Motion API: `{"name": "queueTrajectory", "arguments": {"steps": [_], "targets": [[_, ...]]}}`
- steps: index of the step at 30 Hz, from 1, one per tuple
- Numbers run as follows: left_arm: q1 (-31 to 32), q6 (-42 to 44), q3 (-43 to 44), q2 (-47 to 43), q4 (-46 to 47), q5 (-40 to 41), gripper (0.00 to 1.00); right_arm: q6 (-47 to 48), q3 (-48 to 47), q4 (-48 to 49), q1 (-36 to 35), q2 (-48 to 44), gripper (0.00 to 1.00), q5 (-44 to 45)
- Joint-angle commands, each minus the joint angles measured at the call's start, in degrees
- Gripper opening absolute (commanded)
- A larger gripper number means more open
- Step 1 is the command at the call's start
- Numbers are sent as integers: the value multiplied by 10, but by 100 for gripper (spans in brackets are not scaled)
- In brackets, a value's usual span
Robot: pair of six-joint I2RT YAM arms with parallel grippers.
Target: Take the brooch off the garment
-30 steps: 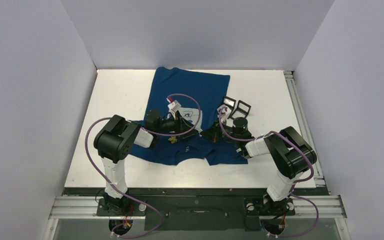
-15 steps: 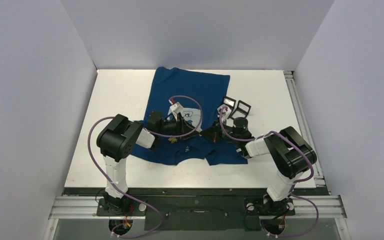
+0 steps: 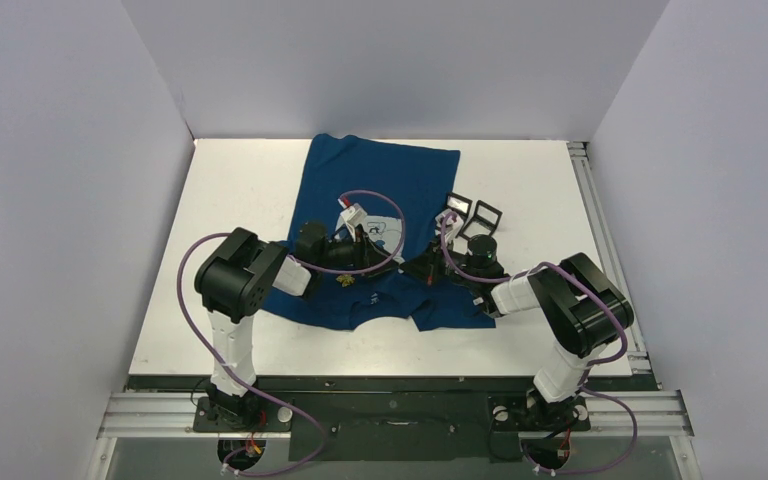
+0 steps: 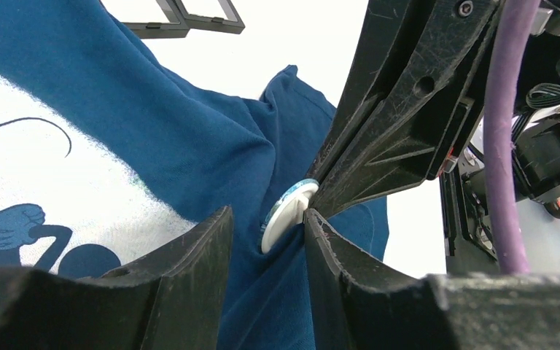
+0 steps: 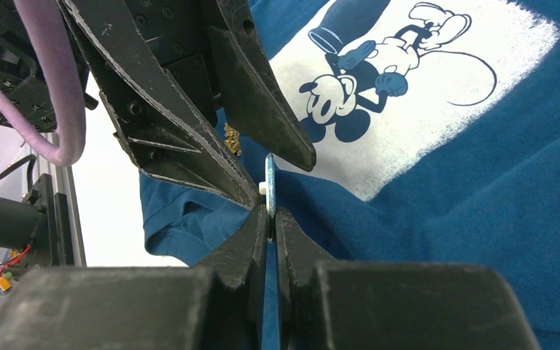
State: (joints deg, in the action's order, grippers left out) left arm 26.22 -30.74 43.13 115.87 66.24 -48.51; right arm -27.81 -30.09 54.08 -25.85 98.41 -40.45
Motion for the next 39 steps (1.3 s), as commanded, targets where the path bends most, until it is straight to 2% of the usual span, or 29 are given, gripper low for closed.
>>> {"name": "queueTrajectory", "arguments": {"steps": [1, 13, 22, 25, 30, 32, 36, 39], "targets": [[3, 13, 13, 8, 16, 5, 37, -13, 1, 65, 3, 2, 0, -19], [6, 6, 21, 9, 7, 17, 22, -16, 3, 71, 0, 2, 0, -20], [1, -11, 21, 11, 8, 24, 16, 18, 1, 33, -3, -10, 0, -4], [-1, -15, 13, 10, 32, 12, 21, 30, 0, 19, -3, -12, 0, 3], [-11, -32, -3, 2, 82, -7, 45, 70, -8, -39, -3, -24, 0, 30], [-19, -35, -9, -4, 93, -9, 51, 84, -11, -59, -3, -26, 0, 38], [-31, -38, -23, -18, 104, -12, 59, 103, -19, -90, -5, -29, 0, 48], [-36, -30, -34, -34, 100, -10, 62, 140, -30, -139, -19, -38, 0, 67]]}}
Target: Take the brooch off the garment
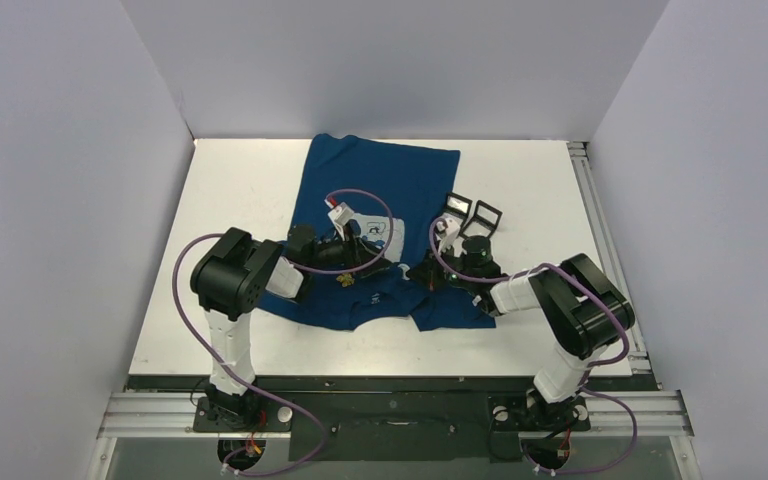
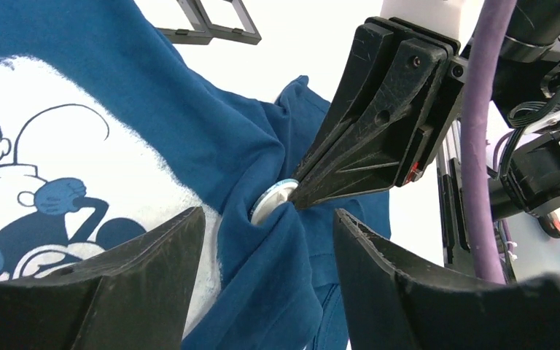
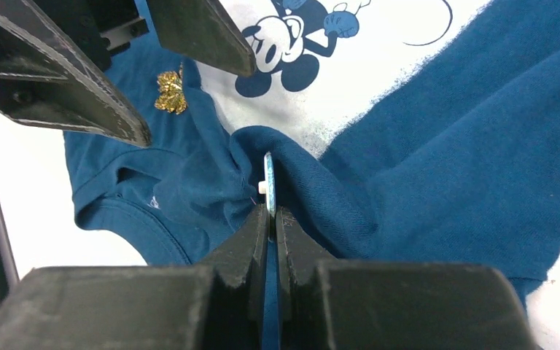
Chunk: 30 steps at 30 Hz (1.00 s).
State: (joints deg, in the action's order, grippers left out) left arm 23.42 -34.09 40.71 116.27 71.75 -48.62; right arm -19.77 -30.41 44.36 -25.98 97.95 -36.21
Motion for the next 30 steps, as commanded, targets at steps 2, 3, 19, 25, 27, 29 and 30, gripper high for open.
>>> {"name": "queueTrajectory", "arguments": {"steps": [2, 3, 19, 25, 27, 29, 30], "targets": [[-14, 10, -15, -48, 42, -9, 63, 87, -36, -76, -30, -41, 0, 43], [-18, 14, -19, -52, 41, -9, 63, 96, -39, -87, -35, -45, 0, 50], [-63, 52, -43, -128, -11, -16, 65, 177, -67, -237, -54, -119, 0, 116], [-77, 124, -29, -191, -124, -25, 68, 180, -74, -281, -25, -173, 0, 65], [-80, 156, -18, -221, -184, -34, 70, 172, -80, -296, -12, -192, 0, 30], [-81, 195, -4, -253, -260, -47, 72, 157, -87, -308, -2, -208, 0, -16], [-81, 208, 2, -273, -314, -50, 74, 142, -93, -314, 1, -213, 0, -45]]}}
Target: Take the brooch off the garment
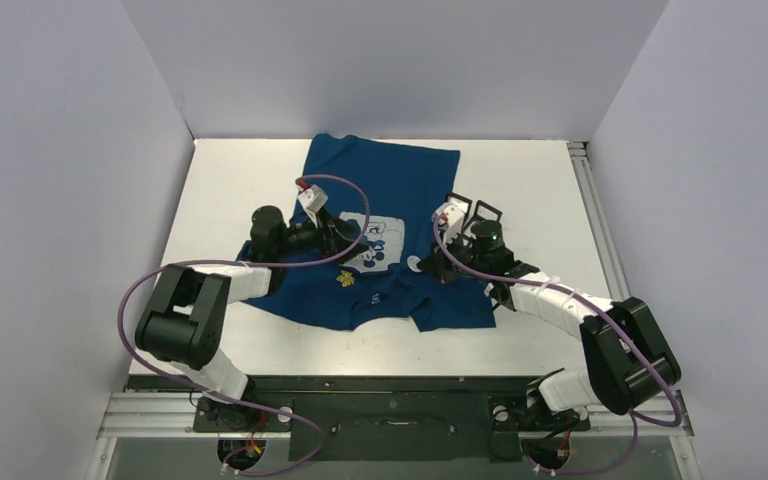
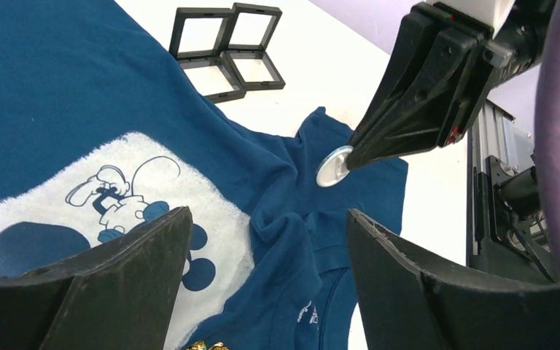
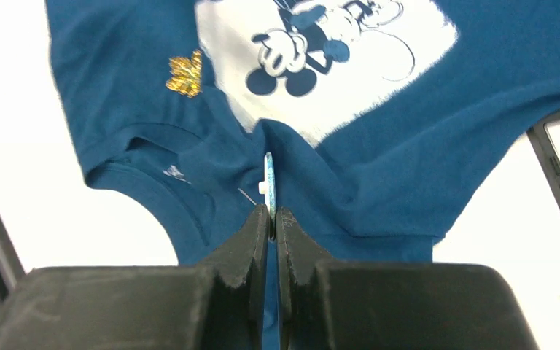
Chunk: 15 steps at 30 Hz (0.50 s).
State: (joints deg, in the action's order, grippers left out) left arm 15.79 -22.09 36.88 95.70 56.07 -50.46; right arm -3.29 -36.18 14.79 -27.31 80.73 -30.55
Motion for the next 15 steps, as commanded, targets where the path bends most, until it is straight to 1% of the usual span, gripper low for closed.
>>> {"name": "queueTrajectory", "arguments": {"steps": [1, 2, 4, 6, 7, 8, 9, 11, 12, 13, 14, 15], "targets": [[-5, 111, 53, -77, -184, -40, 75, -41, -42, -21, 16, -49, 0, -117], [-5, 121, 59, -94, -232, -53, 76, -51, -45, -19, 18, -52, 0, -145], [-4, 144, 76, -116, -294, -74, 76, -89, -51, -4, 19, -60, 0, -182], [-3, 131, 83, -133, -322, -95, 75, -137, -54, 30, 20, -67, 0, -216], [-2, 120, 80, -138, -322, -103, 75, -177, -53, 62, 20, -67, 0, -225], [1, 87, 77, -147, -307, -119, 75, -196, -52, 77, 20, -68, 0, -242], [3, 71, 69, -152, -296, -125, 74, -233, -50, 107, 19, -67, 0, -250], [12, 25, 55, -167, -273, -129, 72, -272, -51, 129, 17, -68, 0, -267], [22, -5, 48, -175, -253, -131, 71, -287, -50, 139, 16, -69, 0, -277], [32, -21, 44, -178, -227, -134, 68, -317, -47, 164, 14, -69, 0, -286], [36, -57, 35, -178, -210, -140, 67, -345, -45, 184, 13, -70, 0, -290], [44, -75, 30, -177, -171, -141, 66, -354, -45, 190, 8, -70, 0, -298]]}}
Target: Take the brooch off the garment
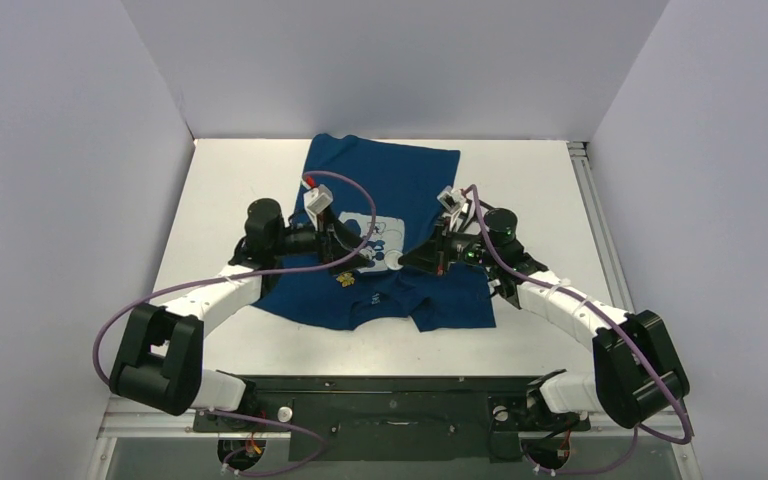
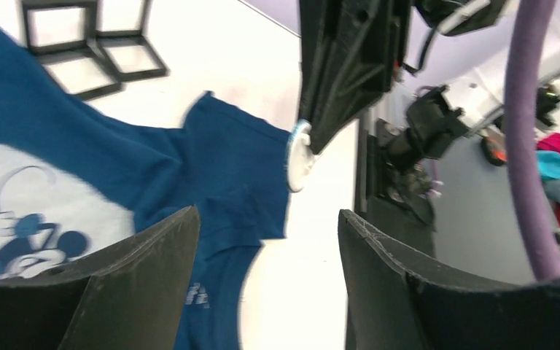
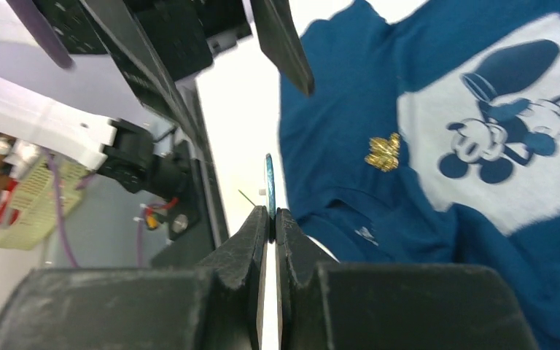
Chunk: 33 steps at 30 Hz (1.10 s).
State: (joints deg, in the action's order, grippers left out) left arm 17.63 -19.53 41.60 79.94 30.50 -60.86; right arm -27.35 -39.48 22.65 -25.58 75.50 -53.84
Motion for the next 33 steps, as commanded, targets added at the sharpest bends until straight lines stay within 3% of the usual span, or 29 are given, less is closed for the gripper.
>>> {"name": "queueTrajectory", "arguments": {"steps": [1, 3, 9, 20, 23, 25, 26, 28, 33], "targets": [[29, -137, -28, -18, 105, -40, 66, -121, -13, 111, -13, -21, 0, -67], [37, -171, -36, -16, 145, -46, 64, -120, -13, 103, -22, -25, 0, -70], [60, -193, -34, -7, 149, -55, 56, -86, -13, 67, -35, -28, 0, -78], [67, -205, -42, -3, 162, -55, 16, -93, -11, 80, -41, -24, 0, -77], [66, -216, -44, 0, 172, -51, 0, -95, -10, 85, -40, -26, 0, -71], [64, -229, -47, 2, 184, -46, 0, -96, -9, 86, -37, -27, 10, -64], [63, -243, -49, 3, 190, -43, 0, -97, -10, 84, -34, -28, 22, -61], [57, -269, -55, 7, 215, -36, 0, -94, -9, 78, -30, -30, 36, -52], [40, -347, -84, 16, 318, -8, 0, -109, 4, 106, -24, -31, 48, -39]]}}
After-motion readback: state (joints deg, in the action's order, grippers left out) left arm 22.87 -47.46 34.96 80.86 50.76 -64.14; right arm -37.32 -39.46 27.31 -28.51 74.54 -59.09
